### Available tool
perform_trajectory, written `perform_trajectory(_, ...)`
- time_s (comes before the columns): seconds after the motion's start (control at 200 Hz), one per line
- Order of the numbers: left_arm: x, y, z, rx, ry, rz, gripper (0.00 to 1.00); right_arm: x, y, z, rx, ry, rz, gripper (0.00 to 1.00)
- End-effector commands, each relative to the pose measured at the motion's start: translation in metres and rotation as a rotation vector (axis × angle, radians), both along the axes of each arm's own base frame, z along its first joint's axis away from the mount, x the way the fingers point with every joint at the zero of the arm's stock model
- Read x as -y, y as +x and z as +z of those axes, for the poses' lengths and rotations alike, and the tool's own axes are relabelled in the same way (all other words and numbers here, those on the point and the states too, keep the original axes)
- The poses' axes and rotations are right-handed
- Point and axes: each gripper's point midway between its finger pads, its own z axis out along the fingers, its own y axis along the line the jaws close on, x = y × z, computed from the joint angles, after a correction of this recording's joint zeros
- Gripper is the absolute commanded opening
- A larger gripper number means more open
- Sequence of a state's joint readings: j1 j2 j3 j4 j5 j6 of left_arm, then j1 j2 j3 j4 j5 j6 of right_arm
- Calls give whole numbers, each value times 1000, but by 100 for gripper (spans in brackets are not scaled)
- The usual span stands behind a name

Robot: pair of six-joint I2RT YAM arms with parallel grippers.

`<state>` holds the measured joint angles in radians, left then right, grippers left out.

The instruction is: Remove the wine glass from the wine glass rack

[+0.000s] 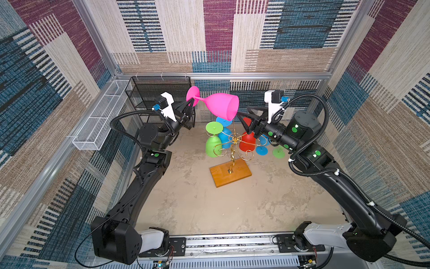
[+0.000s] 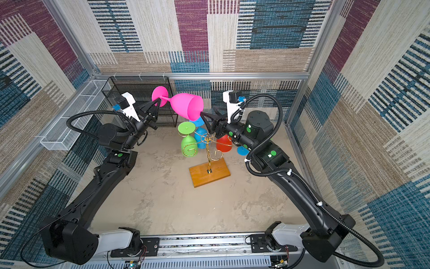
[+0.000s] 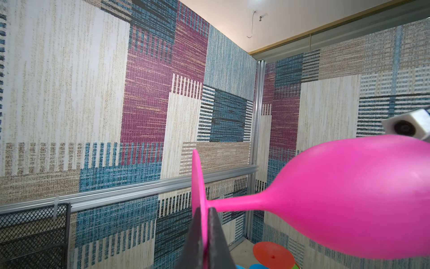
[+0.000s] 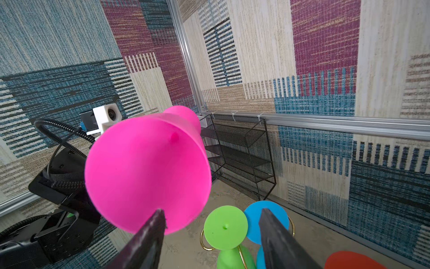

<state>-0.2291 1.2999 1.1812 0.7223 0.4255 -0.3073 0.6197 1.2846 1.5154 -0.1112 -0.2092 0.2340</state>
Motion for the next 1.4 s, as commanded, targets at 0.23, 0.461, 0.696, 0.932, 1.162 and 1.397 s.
perform_trajectory(0.23, 4, -12, 2, 28, -9, -55, 0, -26, 21, 14, 28, 28, 55, 44)
perform_trajectory(0.461, 12, -14, -4, 7, -2, -117, 0, -37, 28, 12, 21, 0, 85, 9)
perform_trajectory(0.696, 12, -7, -15, -37, -17, -119, 5, -23, 32, 14, 11, -20, 0, 0)
perform_trajectory(0.932, 5, -2, -20, -62, -40, -90, 42, 33, 39, 17, -22, -37, -232, 0)
perform_trajectory(1.162, -30, 17, -25, -183, -124, -49, 56, 117, 11, 10, -104, -100, -525, 0)
perform_trajectory(1.397, -67, 23, -29, -165, -206, -38, 55, 198, -43, -28, -256, -134, -783, 0)
